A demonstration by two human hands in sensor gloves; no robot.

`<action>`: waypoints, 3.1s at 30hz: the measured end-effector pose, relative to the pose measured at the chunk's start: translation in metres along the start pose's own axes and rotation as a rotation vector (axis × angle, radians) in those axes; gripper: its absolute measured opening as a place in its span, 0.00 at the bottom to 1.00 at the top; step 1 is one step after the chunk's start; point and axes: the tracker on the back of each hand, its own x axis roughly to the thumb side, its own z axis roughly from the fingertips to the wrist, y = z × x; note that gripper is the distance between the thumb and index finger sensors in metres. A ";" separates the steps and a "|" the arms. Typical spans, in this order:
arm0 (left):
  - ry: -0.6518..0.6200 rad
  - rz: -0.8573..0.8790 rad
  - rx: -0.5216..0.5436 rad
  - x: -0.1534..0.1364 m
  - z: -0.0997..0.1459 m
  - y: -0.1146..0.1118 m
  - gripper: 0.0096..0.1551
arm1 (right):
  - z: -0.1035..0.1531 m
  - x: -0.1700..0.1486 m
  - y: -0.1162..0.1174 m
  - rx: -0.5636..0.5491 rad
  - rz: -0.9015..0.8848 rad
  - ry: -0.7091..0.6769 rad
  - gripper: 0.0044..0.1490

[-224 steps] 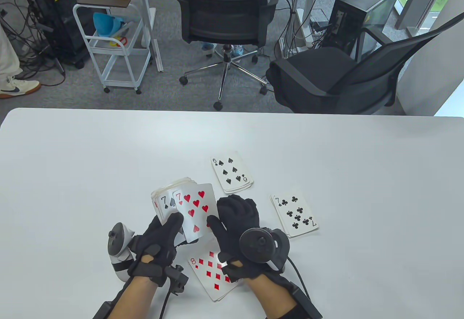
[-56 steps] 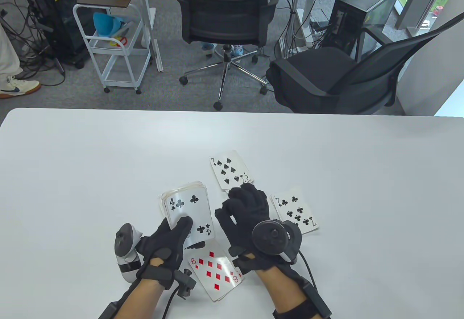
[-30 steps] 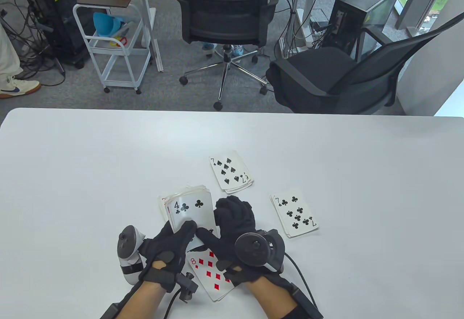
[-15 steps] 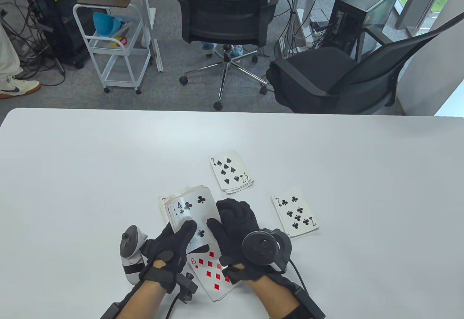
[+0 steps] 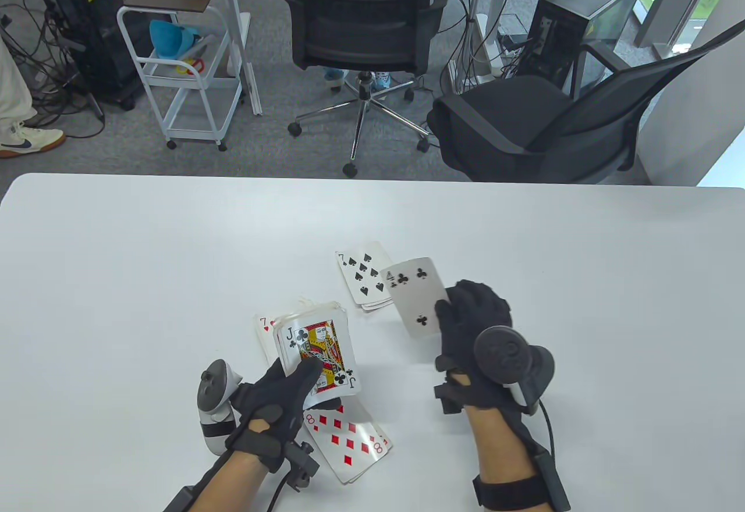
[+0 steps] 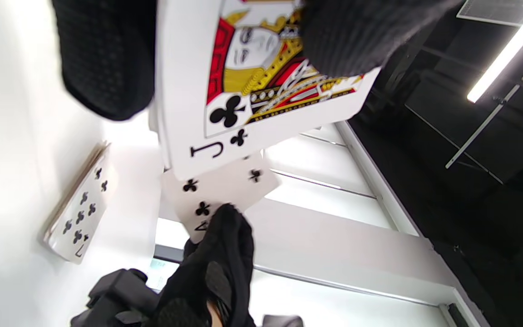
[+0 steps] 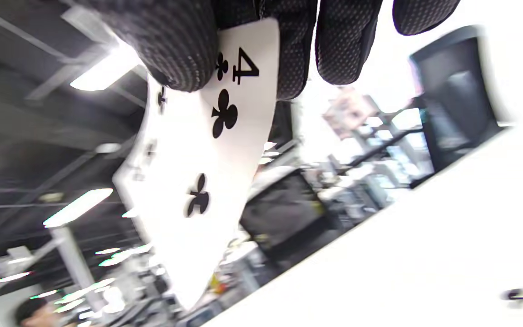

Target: Playing card suit sorting

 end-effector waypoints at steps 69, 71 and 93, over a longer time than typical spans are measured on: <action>0.033 -0.011 0.032 -0.007 0.001 0.001 0.31 | 0.068 0.097 0.066 0.155 -0.293 -0.388 0.28; 0.038 -0.001 0.031 -0.008 0.001 0.002 0.32 | 0.067 0.096 0.065 0.151 -0.290 -0.388 0.25; 0.001 0.052 0.079 -0.004 0.000 0.006 0.31 | -0.007 -0.018 0.007 0.128 0.099 0.161 0.22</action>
